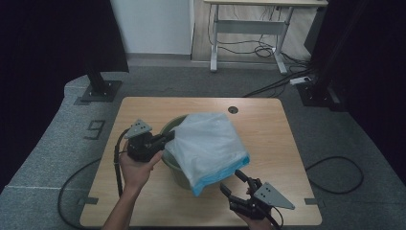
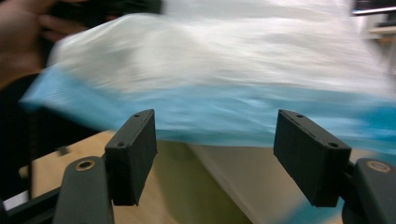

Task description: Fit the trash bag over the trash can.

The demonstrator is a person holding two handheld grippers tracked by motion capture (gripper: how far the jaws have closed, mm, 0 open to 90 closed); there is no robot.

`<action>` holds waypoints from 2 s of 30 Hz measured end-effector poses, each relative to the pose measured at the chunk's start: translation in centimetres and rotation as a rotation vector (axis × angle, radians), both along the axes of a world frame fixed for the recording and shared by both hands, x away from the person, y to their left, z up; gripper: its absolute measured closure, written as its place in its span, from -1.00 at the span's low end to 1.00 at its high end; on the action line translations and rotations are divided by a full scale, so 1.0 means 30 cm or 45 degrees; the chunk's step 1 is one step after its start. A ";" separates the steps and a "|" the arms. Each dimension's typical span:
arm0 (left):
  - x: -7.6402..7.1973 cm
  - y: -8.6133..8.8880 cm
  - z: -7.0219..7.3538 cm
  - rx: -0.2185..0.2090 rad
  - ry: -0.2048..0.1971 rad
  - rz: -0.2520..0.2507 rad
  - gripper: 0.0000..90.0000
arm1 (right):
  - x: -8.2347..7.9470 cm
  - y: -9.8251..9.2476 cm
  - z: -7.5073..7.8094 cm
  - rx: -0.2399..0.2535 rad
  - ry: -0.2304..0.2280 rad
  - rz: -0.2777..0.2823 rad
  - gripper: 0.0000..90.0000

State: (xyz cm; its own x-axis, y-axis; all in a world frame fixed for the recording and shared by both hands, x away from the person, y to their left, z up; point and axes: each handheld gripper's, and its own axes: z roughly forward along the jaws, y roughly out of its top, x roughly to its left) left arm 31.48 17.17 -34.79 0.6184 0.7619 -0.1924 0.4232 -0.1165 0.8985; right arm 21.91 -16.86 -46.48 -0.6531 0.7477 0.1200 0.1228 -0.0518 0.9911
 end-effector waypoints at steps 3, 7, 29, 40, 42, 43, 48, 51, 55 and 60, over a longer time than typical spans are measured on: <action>-0.002 0.016 -0.004 -0.012 0.000 0.014 0.99 | 0.017 -0.020 -0.017 0.001 0.031 -0.037 -0.33; 0.000 0.026 -0.008 -0.017 0.009 0.019 0.99 | 0.036 -0.032 -0.047 -0.008 0.074 -0.067 -0.32; 0.015 0.036 -0.007 -0.067 0.032 0.014 0.99 | 0.127 -0.056 -0.080 -0.110 0.070 -0.292 -0.16; 0.020 0.035 -0.001 -0.096 0.054 -0.008 0.99 | 0.138 -0.036 -0.102 -0.160 0.004 -0.372 -0.06; 0.019 0.035 0.000 -0.095 0.053 -0.007 0.99 | 0.132 -0.037 -0.095 -0.155 -0.015 -0.395 0.03; 0.020 0.035 0.000 -0.097 0.053 -0.006 0.99 | 0.129 -0.040 -0.090 -0.151 -0.025 -0.394 0.11; 0.020 0.043 0.000 -0.100 0.053 0.001 0.99 | 0.126 -0.057 -0.080 -0.127 -0.017 -0.400 0.52; 0.020 0.044 -0.002 -0.104 0.055 -0.002 0.99 | 0.130 -0.072 -0.079 -0.083 0.006 -0.369 0.75; 0.018 0.043 -0.002 -0.107 0.054 -0.004 0.99 | 0.137 -0.080 -0.072 -0.060 0.015 -0.332 0.91; 0.016 0.041 0.004 -0.099 0.052 -0.010 0.97 | 0.139 -0.082 -0.065 -0.046 0.029 -0.325 0.98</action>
State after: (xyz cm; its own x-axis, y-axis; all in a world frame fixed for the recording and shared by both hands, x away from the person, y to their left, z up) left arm 31.95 18.39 -34.68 0.6149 0.7387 -0.2761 0.4588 -0.0504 0.8871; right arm 26.07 -19.33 -48.44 -0.4401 0.8921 0.1028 0.1328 -0.0486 0.9900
